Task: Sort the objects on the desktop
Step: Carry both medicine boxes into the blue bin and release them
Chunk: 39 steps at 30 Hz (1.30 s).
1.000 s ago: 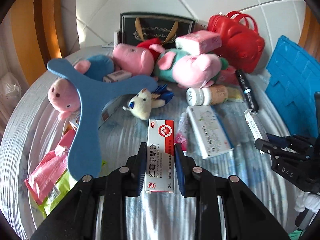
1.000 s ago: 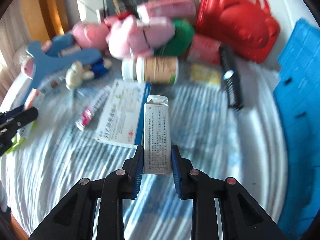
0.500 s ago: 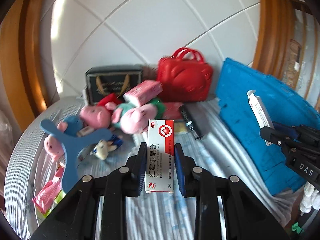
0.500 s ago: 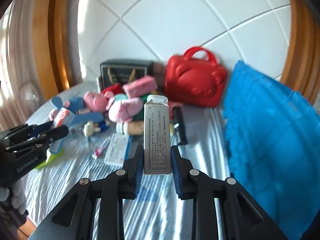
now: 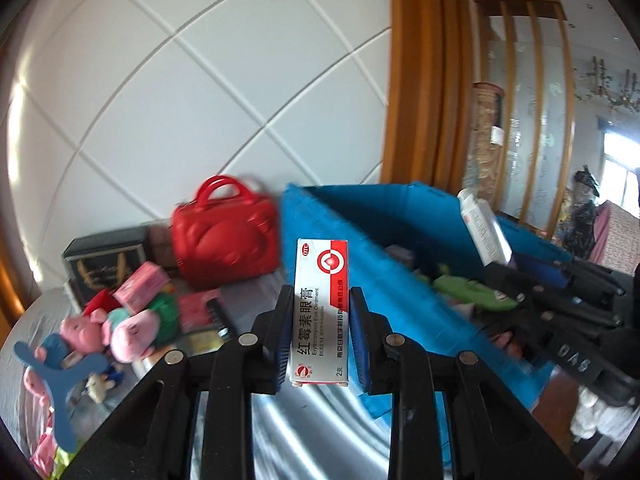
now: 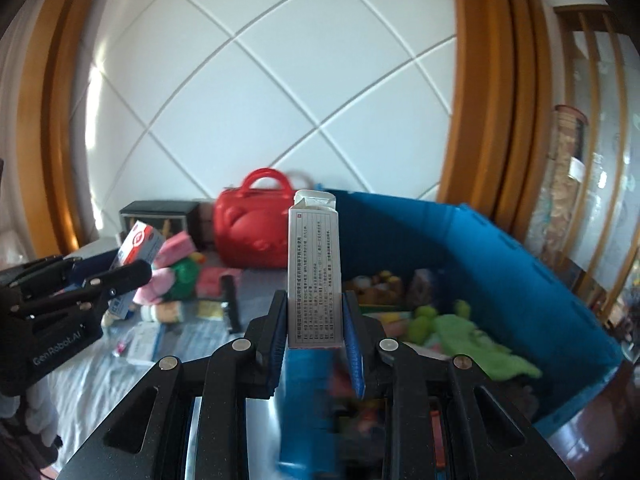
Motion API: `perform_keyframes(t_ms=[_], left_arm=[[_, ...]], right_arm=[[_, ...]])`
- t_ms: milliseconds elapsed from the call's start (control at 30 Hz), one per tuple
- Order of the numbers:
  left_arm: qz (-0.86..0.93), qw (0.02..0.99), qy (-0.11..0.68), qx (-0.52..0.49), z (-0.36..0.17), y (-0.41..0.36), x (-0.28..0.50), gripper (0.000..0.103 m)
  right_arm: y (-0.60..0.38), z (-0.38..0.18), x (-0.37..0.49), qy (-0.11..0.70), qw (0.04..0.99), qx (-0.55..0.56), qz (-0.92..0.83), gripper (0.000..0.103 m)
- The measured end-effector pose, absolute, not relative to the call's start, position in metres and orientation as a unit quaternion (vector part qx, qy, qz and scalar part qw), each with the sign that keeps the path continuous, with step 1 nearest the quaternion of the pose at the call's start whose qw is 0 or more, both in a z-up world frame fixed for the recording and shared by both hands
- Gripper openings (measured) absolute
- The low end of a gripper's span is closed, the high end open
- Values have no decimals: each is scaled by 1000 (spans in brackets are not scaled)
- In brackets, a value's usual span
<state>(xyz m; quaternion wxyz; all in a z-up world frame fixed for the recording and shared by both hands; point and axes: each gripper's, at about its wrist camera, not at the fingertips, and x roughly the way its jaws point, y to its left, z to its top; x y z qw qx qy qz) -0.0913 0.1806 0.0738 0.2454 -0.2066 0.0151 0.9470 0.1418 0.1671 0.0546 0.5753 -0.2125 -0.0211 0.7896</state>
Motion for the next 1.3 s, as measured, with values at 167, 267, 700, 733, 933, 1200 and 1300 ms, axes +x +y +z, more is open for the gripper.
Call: perform_keyframes(t_ms=[167, 267, 700, 733, 933, 1200, 1300], left_arm=[[938, 274, 27, -210, 87, 258, -88, 26], [932, 283, 37, -225, 87, 302, -87, 26], [933, 242, 65, -259, 76, 393, -86, 26], [934, 238, 67, -259, 76, 397, -85, 26], [936, 224, 67, -263, 74, 403, -86, 26], [935, 209, 71, -276, 66, 411, -86, 26], [936, 203, 74, -277, 64, 411, -85, 26]], right_arm=[[193, 68, 201, -16, 605, -212, 768, 26], [209, 71, 234, -16, 619, -216, 755, 26], [267, 60, 326, 8, 621, -239, 746, 26], [270, 59, 329, 9, 620, -240, 747, 26], [282, 53, 344, 19, 610, -244, 753, 26], [287, 52, 352, 29, 599, -246, 761, 26], [288, 52, 353, 32, 600, -246, 761, 26]])
